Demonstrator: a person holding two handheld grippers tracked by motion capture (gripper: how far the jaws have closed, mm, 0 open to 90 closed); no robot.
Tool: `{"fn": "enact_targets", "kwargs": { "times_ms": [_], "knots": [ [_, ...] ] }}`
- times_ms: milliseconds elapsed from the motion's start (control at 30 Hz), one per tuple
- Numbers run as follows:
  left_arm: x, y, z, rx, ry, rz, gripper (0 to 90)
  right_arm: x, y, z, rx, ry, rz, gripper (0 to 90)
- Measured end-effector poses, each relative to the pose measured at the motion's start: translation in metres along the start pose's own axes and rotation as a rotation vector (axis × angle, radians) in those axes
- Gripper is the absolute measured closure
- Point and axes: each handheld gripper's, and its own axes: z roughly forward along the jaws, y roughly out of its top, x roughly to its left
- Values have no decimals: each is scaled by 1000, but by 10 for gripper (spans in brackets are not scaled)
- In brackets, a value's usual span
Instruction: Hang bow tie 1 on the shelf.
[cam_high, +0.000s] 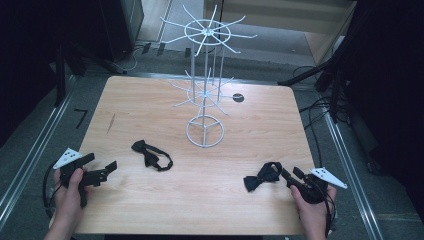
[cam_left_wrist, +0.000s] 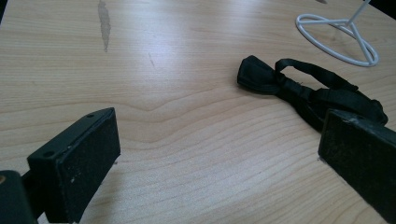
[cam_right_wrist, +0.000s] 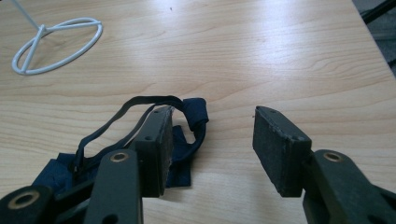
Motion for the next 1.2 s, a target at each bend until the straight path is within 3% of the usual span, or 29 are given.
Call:
{"fn": "enact_targets", "kwargs": {
  "times_ms": [333,500,667,933,1000,1100,1200],
  "knots": [
    [0,0,0,2,2,-1,0,9,0,12,46,-4,-23,485],
    [0,0,0,3,3,-1,0,5,0,20,105,-17,15,540],
    [0,0,0,5,4,-1,0,5,3,23,118,-34,17,583],
    [0,0,0,5,3,-1,0,11,6,28,206,-58,-59,726],
    [0,0,0,5,3,-1,0,12,7,29,216,-59,-62,731],
    [0,0,0,5,3,0,0,16,14,32,274,-68,-90,815],
    [0,0,0,5,3,1,0,16,19,35,318,-55,-84,854]
  ]
}}
